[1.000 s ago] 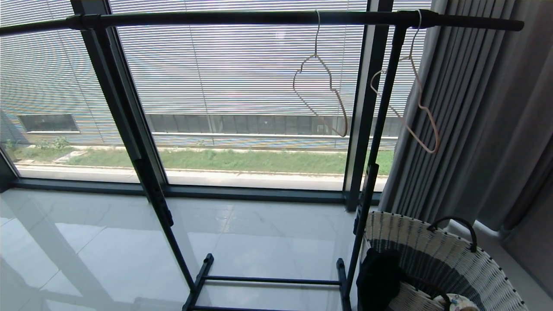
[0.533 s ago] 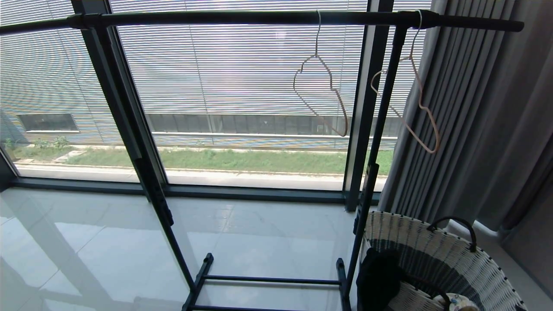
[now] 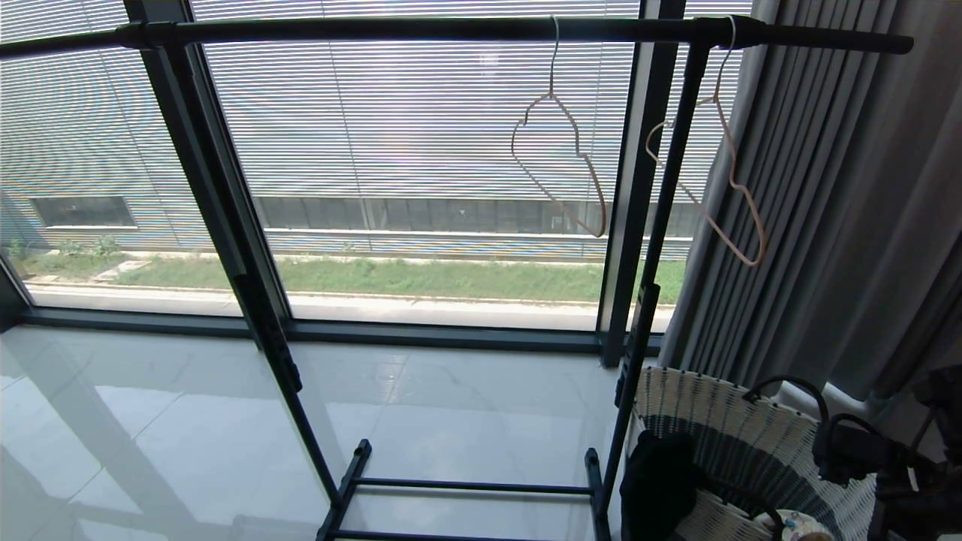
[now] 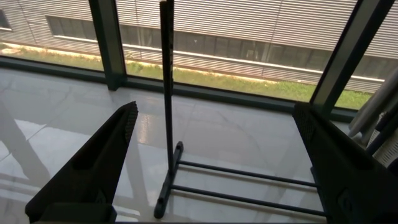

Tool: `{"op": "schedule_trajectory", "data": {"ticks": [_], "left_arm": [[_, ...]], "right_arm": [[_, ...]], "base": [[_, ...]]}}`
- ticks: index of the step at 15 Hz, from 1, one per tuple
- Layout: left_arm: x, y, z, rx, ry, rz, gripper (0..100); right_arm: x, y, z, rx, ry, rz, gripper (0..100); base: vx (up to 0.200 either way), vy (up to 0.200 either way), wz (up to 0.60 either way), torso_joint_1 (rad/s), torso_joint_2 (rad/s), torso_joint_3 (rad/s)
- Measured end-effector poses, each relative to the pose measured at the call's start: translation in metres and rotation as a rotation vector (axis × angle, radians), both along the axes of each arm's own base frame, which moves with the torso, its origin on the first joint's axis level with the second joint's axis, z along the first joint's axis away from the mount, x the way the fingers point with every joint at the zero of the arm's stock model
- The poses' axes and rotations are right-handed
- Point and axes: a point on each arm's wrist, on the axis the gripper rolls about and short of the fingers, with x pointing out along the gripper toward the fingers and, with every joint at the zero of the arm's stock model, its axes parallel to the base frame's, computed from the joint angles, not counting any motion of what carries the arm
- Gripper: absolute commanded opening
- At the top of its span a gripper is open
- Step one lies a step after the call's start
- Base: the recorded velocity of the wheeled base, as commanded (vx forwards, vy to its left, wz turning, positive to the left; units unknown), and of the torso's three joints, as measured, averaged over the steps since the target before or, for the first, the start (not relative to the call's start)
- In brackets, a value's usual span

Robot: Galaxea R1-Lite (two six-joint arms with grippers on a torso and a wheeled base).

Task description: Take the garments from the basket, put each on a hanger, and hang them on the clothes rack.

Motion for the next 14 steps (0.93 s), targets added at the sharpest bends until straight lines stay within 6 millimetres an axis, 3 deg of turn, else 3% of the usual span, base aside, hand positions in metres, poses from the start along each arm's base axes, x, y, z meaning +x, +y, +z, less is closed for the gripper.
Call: {"op": "schedule_trajectory", "data": {"ticks": [4,12,13,14], "left_arm": [[0.000,0.000,0.000,0.002,0.000,0.000,100],[0.000,0.000,0.000,0.002,0.001,-0.001,100],[0.000,0.000,0.000,0.002,0.001,0.000,100],[0.000,0.000,0.000,0.002,0.001,-0.001,100]], "right_arm": [[0.025,-0.006,-0.033,-0.021,0.055,-0.017,100],[0.053,-0.016,-0.068,-0.054,-0.041,-0.065,100],[0.053,-0.017,-0.072,-0.056,-0.051,-0.072,0],[0.052,-0.018,-0.075,-0.057,-0.050,-0.075,0]], "base": [[0.000,0.000,0.00,0.000,0.00,0.000],[0.000,0.000,0.00,0.000,0.00,0.000],[0.000,0.000,0.00,0.000,0.00,0.000],[0.000,0.000,0.00,0.000,0.00,0.000]]}}
